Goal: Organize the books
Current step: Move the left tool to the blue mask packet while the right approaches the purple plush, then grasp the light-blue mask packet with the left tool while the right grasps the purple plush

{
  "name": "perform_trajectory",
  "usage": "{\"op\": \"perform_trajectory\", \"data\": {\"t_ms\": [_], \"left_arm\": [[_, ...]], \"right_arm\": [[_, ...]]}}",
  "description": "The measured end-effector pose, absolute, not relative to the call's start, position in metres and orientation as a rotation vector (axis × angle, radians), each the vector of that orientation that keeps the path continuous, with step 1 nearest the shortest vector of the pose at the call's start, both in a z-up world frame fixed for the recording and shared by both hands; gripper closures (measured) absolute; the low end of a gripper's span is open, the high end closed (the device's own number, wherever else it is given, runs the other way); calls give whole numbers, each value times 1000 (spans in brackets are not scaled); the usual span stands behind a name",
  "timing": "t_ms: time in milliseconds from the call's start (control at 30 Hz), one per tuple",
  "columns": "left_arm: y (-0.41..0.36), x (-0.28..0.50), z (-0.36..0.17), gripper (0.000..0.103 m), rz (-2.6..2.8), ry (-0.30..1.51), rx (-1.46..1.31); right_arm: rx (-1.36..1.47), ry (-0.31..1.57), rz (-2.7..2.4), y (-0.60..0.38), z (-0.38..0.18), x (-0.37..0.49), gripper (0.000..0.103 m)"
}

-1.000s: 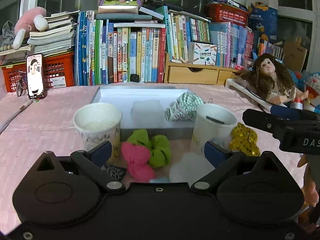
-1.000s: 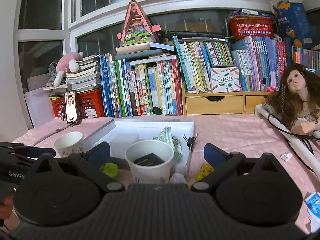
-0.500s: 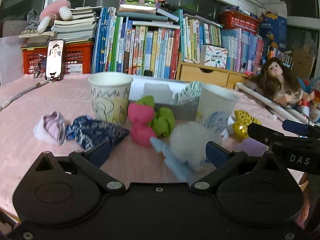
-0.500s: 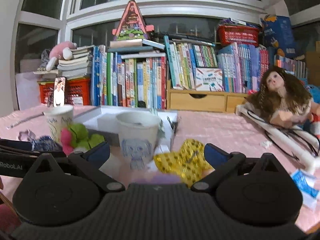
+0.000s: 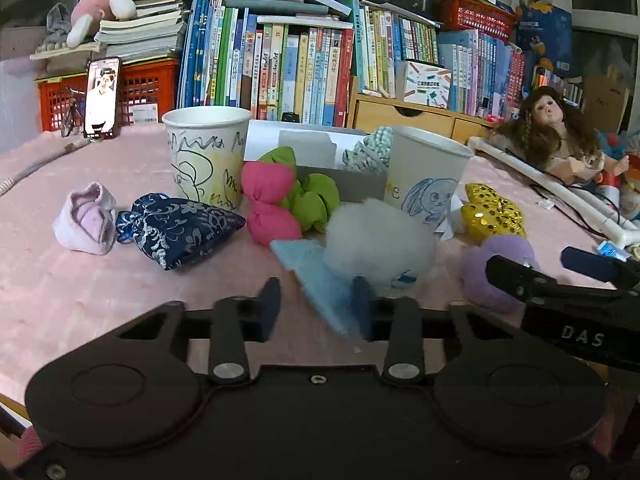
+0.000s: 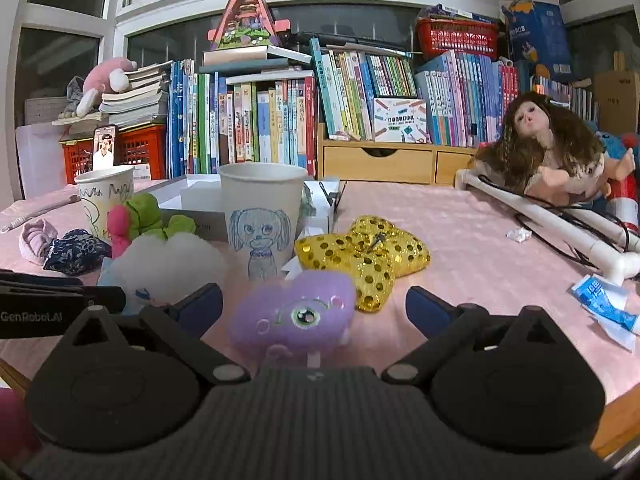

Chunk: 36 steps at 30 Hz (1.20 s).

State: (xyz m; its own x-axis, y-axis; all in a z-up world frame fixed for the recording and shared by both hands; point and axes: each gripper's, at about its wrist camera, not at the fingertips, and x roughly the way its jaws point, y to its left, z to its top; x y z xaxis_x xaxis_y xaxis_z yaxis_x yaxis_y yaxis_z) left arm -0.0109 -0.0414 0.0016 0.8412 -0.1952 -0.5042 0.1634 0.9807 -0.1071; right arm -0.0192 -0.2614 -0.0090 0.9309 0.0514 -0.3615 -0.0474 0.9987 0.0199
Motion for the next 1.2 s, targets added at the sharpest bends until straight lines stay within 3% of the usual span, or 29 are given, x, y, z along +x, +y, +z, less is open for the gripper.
{"op": "perform_trajectory", "data": {"t_ms": [300,367,567,800,967,1200], "left_arm": [[-19,-17,5,76,-79,531,7],[-15,-21,8,55,-110,538,-27],[-42,-29,9,28,-190,505,25],[-71,-15,-5,22,-139,507,53],[-65,-7,-12,29,-115,530,51],[-42,-17,-9,28,-54,499,105]], "right_arm": [[8,372,59,-259,-11,-18,2],[10,372,57,-258,-11,-18,2],[9,366,49,-258,-10,-18,2],[9,382,19,-264,-10,-17,6],[50,387,35,-270,-11,-17,6],[18,378,55,-264,-12,-18,6]]}}
